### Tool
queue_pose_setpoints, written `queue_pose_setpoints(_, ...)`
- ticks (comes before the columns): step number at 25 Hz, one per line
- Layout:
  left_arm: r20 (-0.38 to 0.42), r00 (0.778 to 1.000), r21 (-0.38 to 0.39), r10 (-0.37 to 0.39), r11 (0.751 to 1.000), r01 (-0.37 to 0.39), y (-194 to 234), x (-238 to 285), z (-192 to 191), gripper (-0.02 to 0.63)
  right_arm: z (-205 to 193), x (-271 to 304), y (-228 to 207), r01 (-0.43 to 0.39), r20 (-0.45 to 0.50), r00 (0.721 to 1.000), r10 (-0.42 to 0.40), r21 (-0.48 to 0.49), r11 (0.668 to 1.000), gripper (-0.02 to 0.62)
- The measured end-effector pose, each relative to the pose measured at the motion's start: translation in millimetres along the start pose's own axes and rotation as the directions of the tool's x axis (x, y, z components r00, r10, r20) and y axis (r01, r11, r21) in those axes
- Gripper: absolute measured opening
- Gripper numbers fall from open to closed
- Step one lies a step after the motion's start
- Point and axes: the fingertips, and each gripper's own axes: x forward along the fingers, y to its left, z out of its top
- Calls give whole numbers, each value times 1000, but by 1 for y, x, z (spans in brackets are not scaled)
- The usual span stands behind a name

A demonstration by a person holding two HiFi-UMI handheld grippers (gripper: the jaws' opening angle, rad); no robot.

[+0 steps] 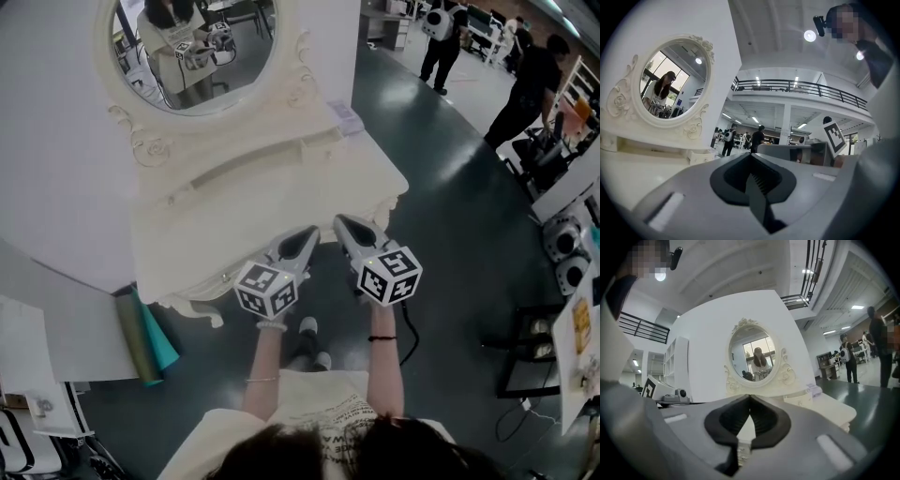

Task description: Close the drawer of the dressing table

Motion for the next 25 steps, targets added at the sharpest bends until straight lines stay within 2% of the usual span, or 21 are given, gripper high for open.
queue_pose_setpoints(14, -16, 1000, 9, -20, 1000, 20, 63, 57, 16, 0, 8, 67, -52, 18, -9, 1000, -18, 23, 1000, 3)
queue_pose_setpoints(25, -24, 998, 3, -58, 998, 58, 89, 94, 23, 0, 13, 96, -83, 41, -20, 999, -41, 31, 999, 3)
